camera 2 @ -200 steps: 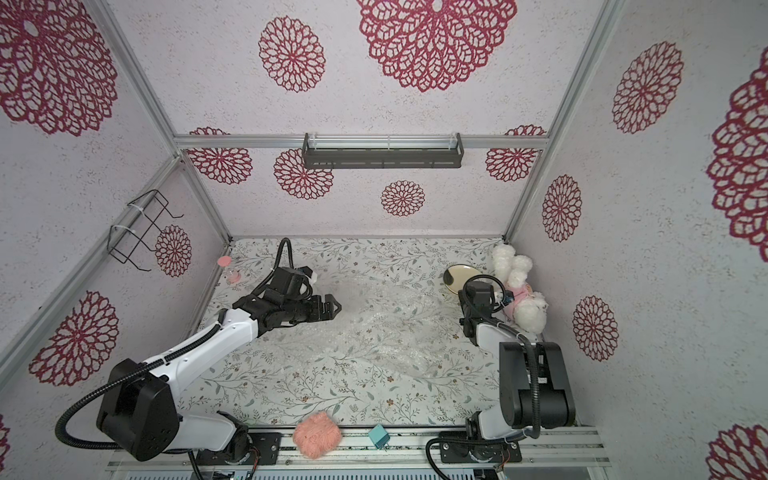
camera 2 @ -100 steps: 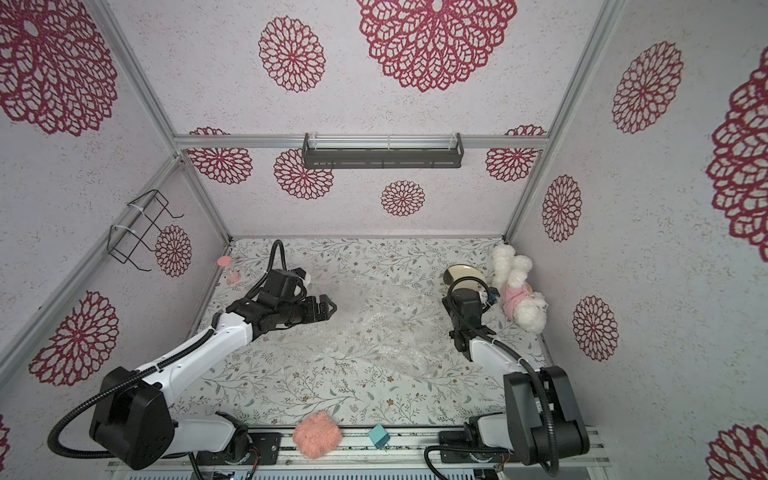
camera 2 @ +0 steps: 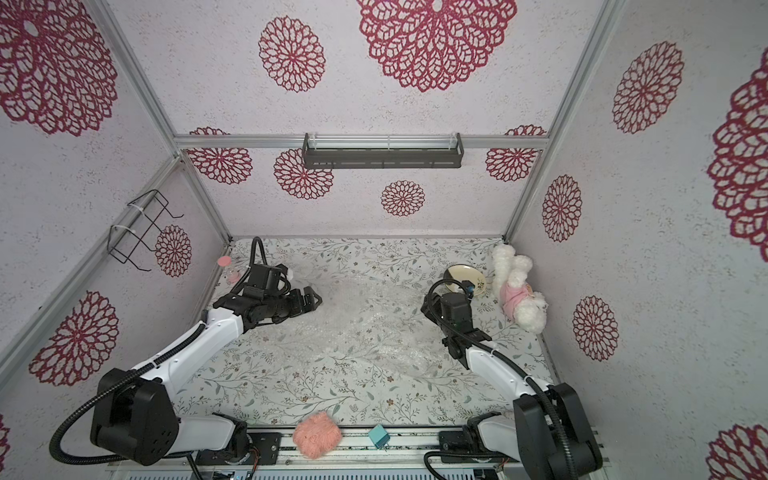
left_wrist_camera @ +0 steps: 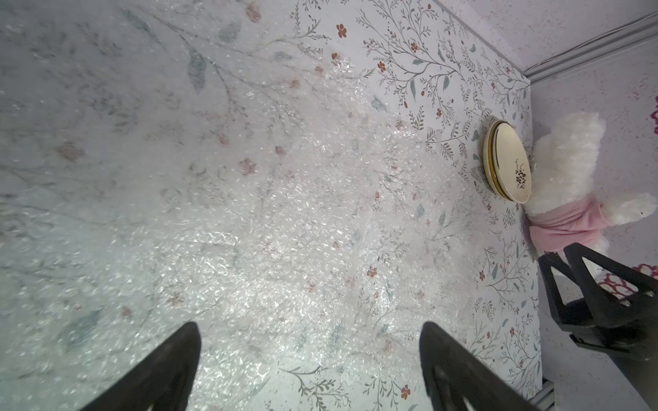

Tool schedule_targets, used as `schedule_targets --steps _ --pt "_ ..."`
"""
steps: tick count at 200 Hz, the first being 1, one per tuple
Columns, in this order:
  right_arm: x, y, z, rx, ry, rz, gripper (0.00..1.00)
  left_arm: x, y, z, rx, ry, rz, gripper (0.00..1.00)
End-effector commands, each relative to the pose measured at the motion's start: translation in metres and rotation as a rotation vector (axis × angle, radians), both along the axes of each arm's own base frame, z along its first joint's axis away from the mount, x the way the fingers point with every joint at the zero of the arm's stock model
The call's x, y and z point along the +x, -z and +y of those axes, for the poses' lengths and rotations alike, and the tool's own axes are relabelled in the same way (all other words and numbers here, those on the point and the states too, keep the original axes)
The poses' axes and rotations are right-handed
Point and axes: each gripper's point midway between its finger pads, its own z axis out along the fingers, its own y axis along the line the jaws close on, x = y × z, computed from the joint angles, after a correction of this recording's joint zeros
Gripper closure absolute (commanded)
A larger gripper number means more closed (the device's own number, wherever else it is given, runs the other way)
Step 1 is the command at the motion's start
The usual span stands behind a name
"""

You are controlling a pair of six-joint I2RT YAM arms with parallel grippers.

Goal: Unpack dinner plates from bubble wrap
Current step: Adjust the bubble wrap at the center of the board.

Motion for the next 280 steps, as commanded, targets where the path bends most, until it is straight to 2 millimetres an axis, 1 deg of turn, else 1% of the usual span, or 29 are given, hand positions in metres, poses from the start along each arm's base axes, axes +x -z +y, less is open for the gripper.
schedule_targets --steps 1,4,8,23,41,79,101,117,138,172,197,223,253,280 --pt "-0.011 -0.01 0.024 -0.016 -0.145 -0.005 0.1 0.004 0.006 0.007 0.031 0.004 0.027 0.03" --pt "-0.013 -0.009 0.026 -0.017 -0.158 0.0 0.04 0.005 0.008 0.007 0.036 0.005 0.031 0.03" --pt "-0.015 -0.007 0.028 -0.019 -0.17 0.008 0.01 0.005 0.01 0.008 0.041 0.006 0.035 0.03" --pt "-0.025 0.002 0.034 -0.033 -0.21 0.042 0.01 0.008 0.017 0.008 0.055 0.012 0.052 0.02" --pt "-0.036 0.014 0.04 -0.019 -0.26 0.064 0.01 0.014 0.029 0.009 0.079 0.019 0.074 0.0" --pt "-0.053 0.033 0.049 0.05 -0.305 0.076 0.01 0.026 0.058 0.008 0.123 0.027 0.12 0.05" --pt "-0.061 0.046 0.049 0.054 -0.299 0.1 0.01 0.034 0.062 0.0 0.133 0.046 0.121 0.08" --pt "-0.066 0.056 0.047 0.057 -0.292 0.116 0.01 0.04 0.066 -0.004 0.155 0.056 0.119 0.09" --pt "-0.072 0.072 0.045 0.063 -0.283 0.144 0.01 0.046 0.076 -0.008 0.163 0.068 0.137 0.09" --pt "-0.079 0.093 0.042 0.077 -0.264 0.179 0.01 0.053 0.08 -0.019 0.161 0.112 0.125 0.11" --pt "-0.081 0.098 0.04 0.076 -0.261 0.188 0.01 0.057 0.089 -0.022 0.182 0.127 0.137 0.12" --pt "-0.081 0.098 0.038 0.073 -0.253 0.184 0.01 0.064 0.094 -0.026 0.194 0.147 0.111 0.16" --pt "-0.083 0.099 0.036 0.065 -0.246 0.186 0.01 0.069 0.105 -0.028 0.214 0.159 0.125 0.17" --pt "-0.085 0.099 0.034 0.065 -0.241 0.185 0.01 0.07 0.109 -0.037 0.196 0.182 0.133 0.19"
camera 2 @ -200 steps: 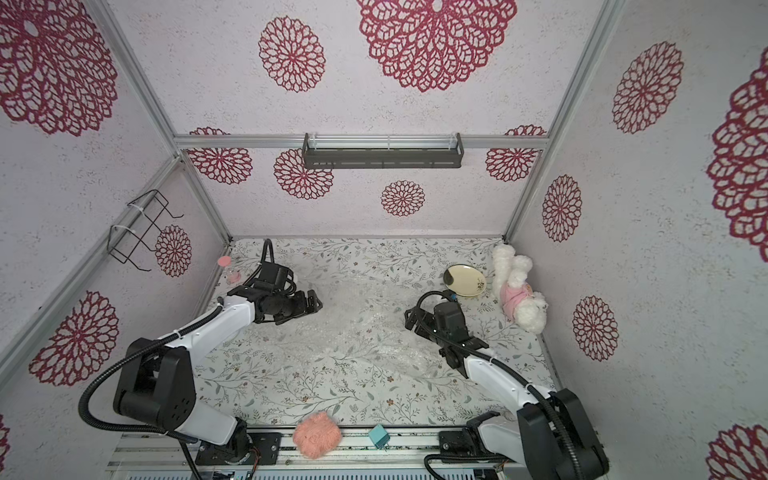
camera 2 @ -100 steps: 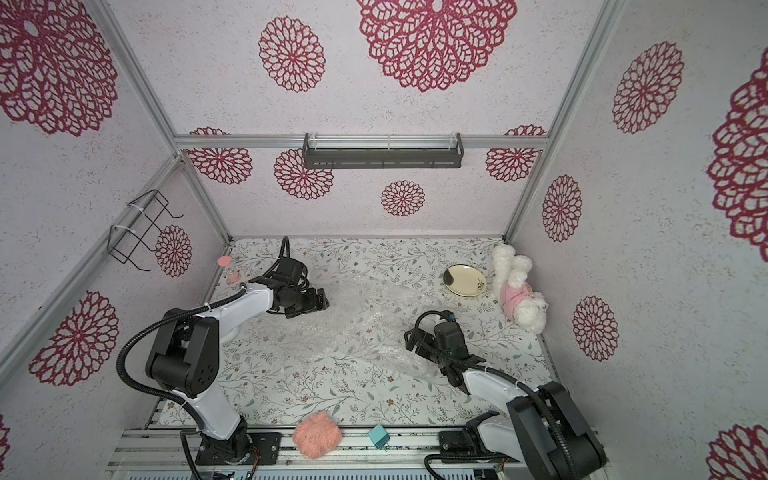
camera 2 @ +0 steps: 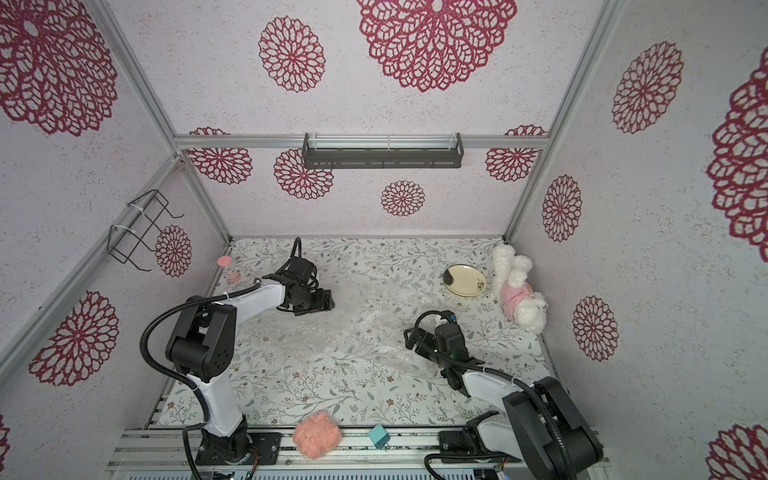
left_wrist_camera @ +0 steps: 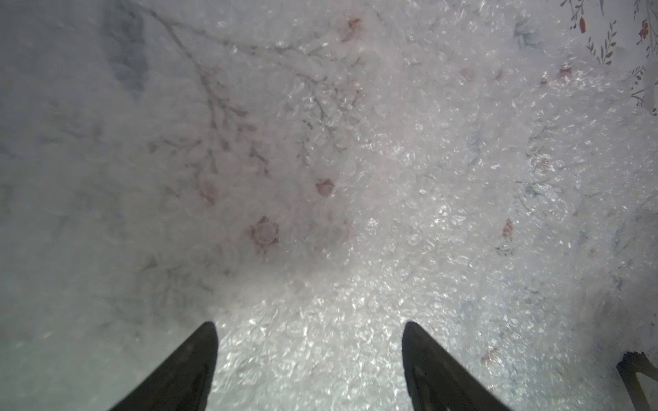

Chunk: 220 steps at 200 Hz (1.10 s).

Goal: Unpack dinner plates from bubble wrap
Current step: Adjust the bubble wrap at the center of the board.

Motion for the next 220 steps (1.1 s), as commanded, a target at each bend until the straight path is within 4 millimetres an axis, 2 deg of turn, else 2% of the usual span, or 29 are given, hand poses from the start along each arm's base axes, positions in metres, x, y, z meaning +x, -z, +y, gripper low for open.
schedule_targets --steps 1,79,107,156,220 --pt "-0.014 0.017 -0.007 -0.025 0.016 0.066 0.01 0.008 -0.002 -0.01 -0.012 0.03 -0.03 0.19" --pt "-0.016 0.018 -0.011 -0.041 0.028 0.064 0.01 0.003 0.003 -0.023 -0.043 0.045 -0.02 0.38" --pt "-0.015 0.018 -0.011 -0.042 0.026 0.062 0.01 -0.001 0.001 -0.027 -0.062 0.037 -0.022 0.63" --pt "0.002 0.007 -0.005 -0.107 -0.023 0.049 0.02 -0.013 -0.009 -0.021 -0.068 -0.018 -0.031 0.88" --pt "0.045 0.016 -0.004 -0.227 -0.081 0.055 0.02 -0.05 -0.035 -0.008 -0.095 -0.115 -0.078 0.93"
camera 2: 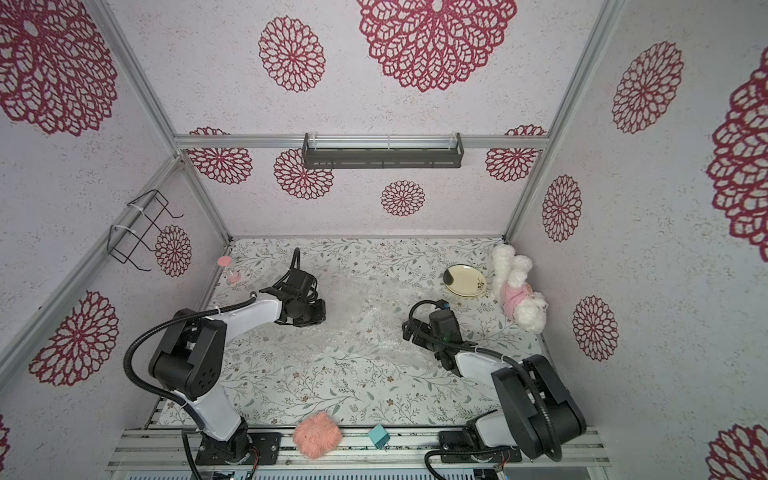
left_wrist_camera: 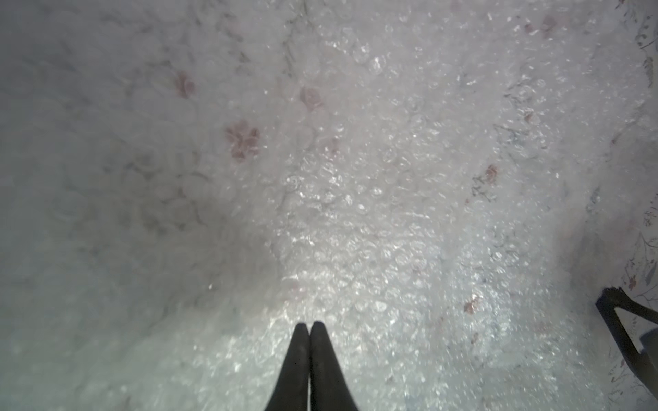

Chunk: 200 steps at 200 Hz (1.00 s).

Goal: Unpack dinner plates from bubble wrap
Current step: Adjust the bubble wrap at the center of the board.

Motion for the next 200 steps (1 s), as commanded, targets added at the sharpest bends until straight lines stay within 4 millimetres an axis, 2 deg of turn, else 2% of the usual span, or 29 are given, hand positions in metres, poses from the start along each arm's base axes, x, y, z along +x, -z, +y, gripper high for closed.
schedule_targets --steps 1,38,50,65,87,100,114,143,184,200 --pt "0.008 0.012 -0.005 -0.096 -0.044 0.018 0.02 -0.002 -0.022 -0.001 -0.033 -0.055 -0.069 0.93" --pt "0.034 0.003 -0.002 -0.211 -0.114 -0.02 0.02 -0.022 -0.04 0.005 -0.046 -0.108 -0.116 0.93" --pt "0.045 -0.007 -0.005 -0.256 -0.115 -0.037 0.02 -0.027 -0.049 0.01 -0.052 -0.127 -0.142 0.87" --pt "0.055 -0.025 -0.009 -0.299 -0.116 -0.069 0.02 -0.032 -0.061 0.018 -0.051 -0.152 -0.181 0.69" --pt "0.069 -0.064 -0.016 -0.297 -0.105 -0.14 0.02 -0.035 -0.09 0.039 -0.008 -0.183 -0.289 0.18" --pt "0.074 -0.087 -0.023 -0.277 -0.098 -0.183 0.02 -0.033 -0.108 0.056 0.021 -0.211 -0.357 0.0" --pt "0.078 -0.106 -0.04 -0.256 -0.062 -0.212 0.01 -0.031 -0.127 0.075 0.052 -0.239 -0.431 0.03" --pt "0.076 -0.128 -0.076 -0.208 0.011 -0.262 0.01 -0.026 -0.157 0.108 0.074 -0.28 -0.563 0.03" --pt "0.067 -0.144 -0.108 -0.235 0.094 -0.308 0.01 -0.023 -0.168 0.151 0.185 -0.368 -0.643 0.03" --pt "0.062 -0.148 -0.121 -0.298 0.127 -0.332 0.01 -0.02 -0.17 0.167 0.25 -0.41 -0.712 0.03"
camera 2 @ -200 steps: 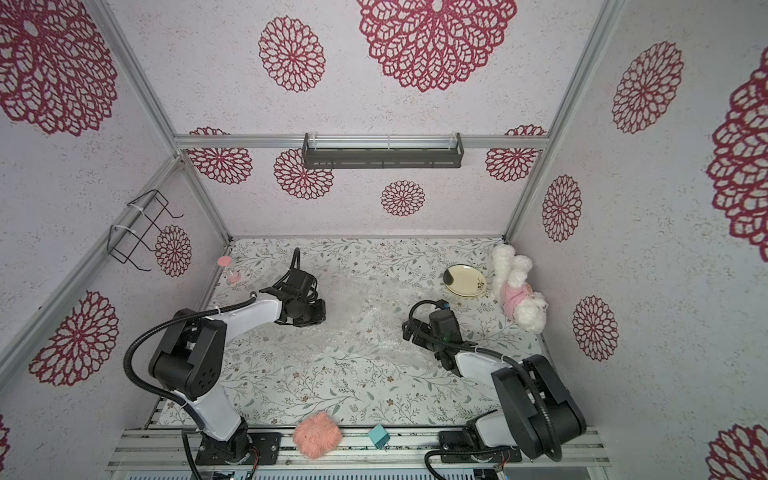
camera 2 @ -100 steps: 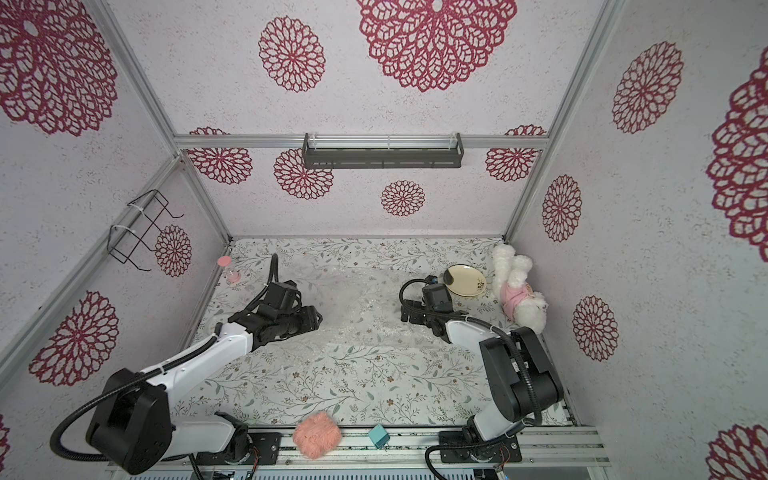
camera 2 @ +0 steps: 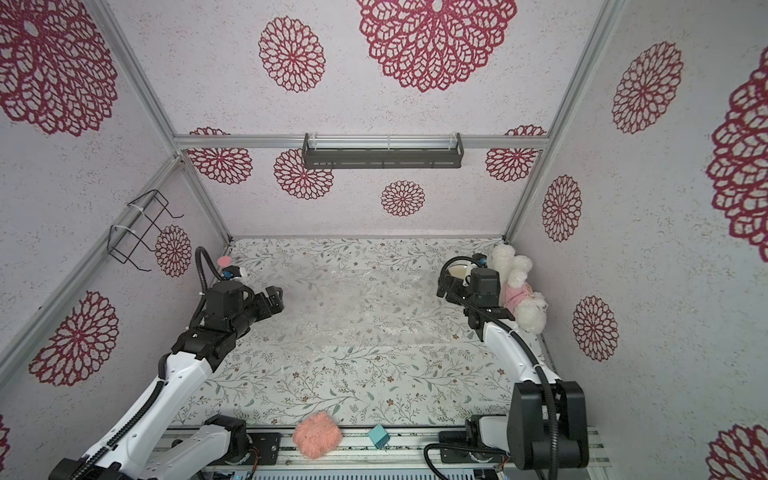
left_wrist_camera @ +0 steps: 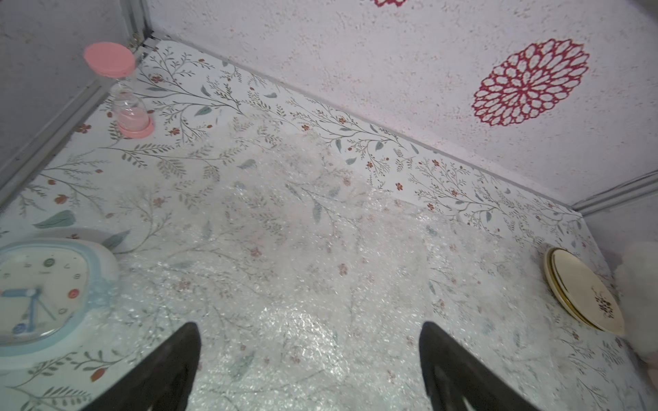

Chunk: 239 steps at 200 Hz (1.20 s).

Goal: Unpack dinner plates from bubble wrap
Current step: Reset both arms

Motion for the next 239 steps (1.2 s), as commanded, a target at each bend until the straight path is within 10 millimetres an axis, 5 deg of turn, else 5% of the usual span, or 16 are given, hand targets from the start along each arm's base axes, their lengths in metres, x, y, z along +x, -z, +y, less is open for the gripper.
schedule_targets --steps 1,37,80,134,175,239 --pt "-0.009 -0.014 -0.014 -0.072 0.028 -0.054 0.01 0.006 -0.007 0.026 0.117 -0.085 -0.095 0.03" --pt "-0.019 -0.004 -0.029 -0.142 0.078 -0.06 0.01 0.005 -0.014 0.045 0.237 -0.144 -0.208 0.03" --pt "-0.026 0.004 -0.043 -0.2 0.135 -0.125 0.01 -0.003 0.006 0.071 0.389 -0.217 -0.226 0.03" --pt "-0.043 0.003 -0.078 -0.345 0.31 -0.331 0.01 0.003 0.034 0.109 0.334 -0.276 -0.273 0.03" --pt "-0.038 0.037 -0.071 -0.451 0.209 -0.291 0.01 0.022 0.051 0.127 0.339 -0.296 -0.291 0.03" --pt "-0.022 0.046 -0.07 -0.448 0.215 -0.327 0.01 0.046 0.072 0.129 0.314 -0.256 -0.286 0.03"
